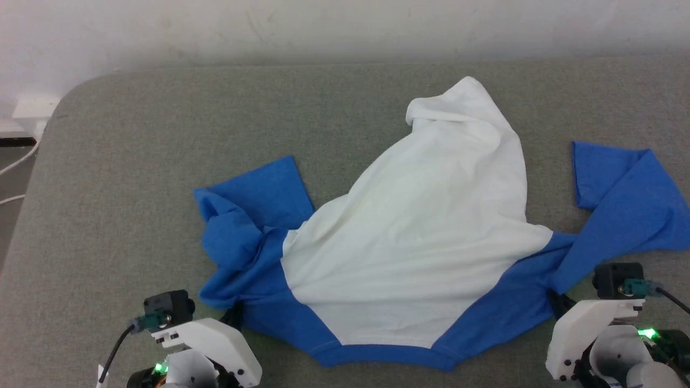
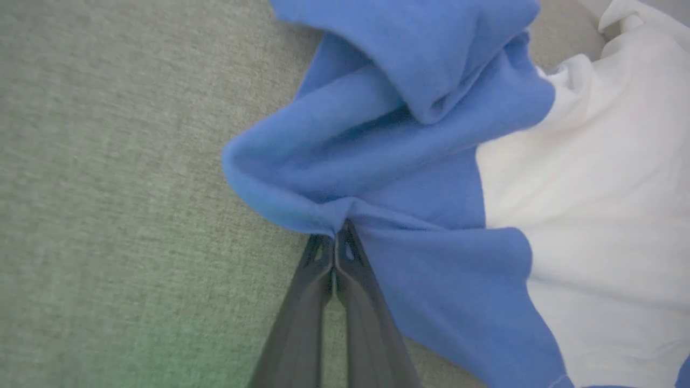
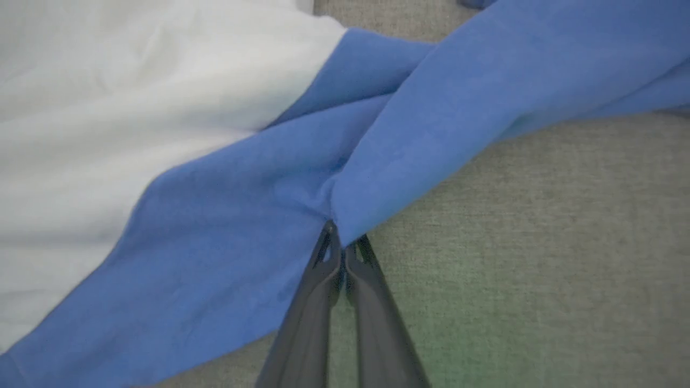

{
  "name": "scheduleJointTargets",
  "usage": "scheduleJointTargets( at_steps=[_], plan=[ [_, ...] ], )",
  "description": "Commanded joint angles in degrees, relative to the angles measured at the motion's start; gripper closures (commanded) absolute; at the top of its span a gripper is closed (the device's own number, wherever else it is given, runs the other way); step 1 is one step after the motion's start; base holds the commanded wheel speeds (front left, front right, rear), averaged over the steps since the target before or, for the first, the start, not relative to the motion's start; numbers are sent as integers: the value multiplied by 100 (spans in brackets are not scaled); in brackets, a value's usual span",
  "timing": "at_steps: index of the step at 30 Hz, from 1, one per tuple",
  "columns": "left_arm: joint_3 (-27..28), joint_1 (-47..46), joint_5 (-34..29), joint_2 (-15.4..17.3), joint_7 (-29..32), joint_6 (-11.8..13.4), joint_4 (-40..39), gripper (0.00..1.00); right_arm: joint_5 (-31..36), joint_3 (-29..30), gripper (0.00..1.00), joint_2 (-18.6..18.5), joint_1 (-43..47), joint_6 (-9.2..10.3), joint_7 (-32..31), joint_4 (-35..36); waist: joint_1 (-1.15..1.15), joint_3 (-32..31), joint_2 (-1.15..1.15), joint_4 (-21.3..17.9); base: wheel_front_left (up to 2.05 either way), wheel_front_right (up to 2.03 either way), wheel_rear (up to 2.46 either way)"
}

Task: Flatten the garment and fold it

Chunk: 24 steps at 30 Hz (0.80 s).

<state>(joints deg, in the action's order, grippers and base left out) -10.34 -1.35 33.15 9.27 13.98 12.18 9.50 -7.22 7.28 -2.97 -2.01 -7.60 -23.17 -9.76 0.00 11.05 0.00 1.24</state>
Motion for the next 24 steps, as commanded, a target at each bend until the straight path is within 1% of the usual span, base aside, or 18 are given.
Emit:
scheduleJointTargets(
  at_steps=[1, 6, 9, 12, 14, 17, 21, 24],
  plan=[
    [8, 7, 24, 45, -9, 21, 114, 100, -64, 15, 100, 9, 126, 11, 0, -28, 0, -31, 0, -17, 0, 0, 0],
    [114, -15, 66, 55, -339, -72, -82, 100, -442, 40, 100, 9, 312, 11, 197, 281, 0, -199, 0, -59, 0, 0, 0],
    [266, -20, 327, -42, -562, -255, -500, 100, -615, 159, 100, 9, 476, 11, 163, 753, 0, -320, 0, -99, 0, 0, 0],
    [398, -69, 664, -75, -618, -516, -1099, 100, -726, 288, 100, 9, 577, 11, 13, 1436, 0, -434, 0, -152, 0, 0, 0],
    [453, -172, 859, -48, -559, -672, -1537, 100, -749, 313, 100, 9, 544, 11, -144, 1946, 0, -491, 0, -186, 0, 0, 0],
    [531, -454, 1056, 50, -399, -796, -2161, 100, -478, 266, 100, 9, 300, 11, -431, 2700, 0, -542, 0, -247, 0, 0, 0],
    [582, -1004, 1273, 142, -65, -794, -2790, 100, 10, 66, 100, -3, -330, 11, -974, 3445, 0, -566, 0, -322, 0, 0, 0],
    [670, -1554, 1533, 150, 189, -742, -2963, 100, 69, -105, 100, -156, -939, 11, -1358, 3649, 0, -502, 0, -375, 0, 0, 0]
  ],
)
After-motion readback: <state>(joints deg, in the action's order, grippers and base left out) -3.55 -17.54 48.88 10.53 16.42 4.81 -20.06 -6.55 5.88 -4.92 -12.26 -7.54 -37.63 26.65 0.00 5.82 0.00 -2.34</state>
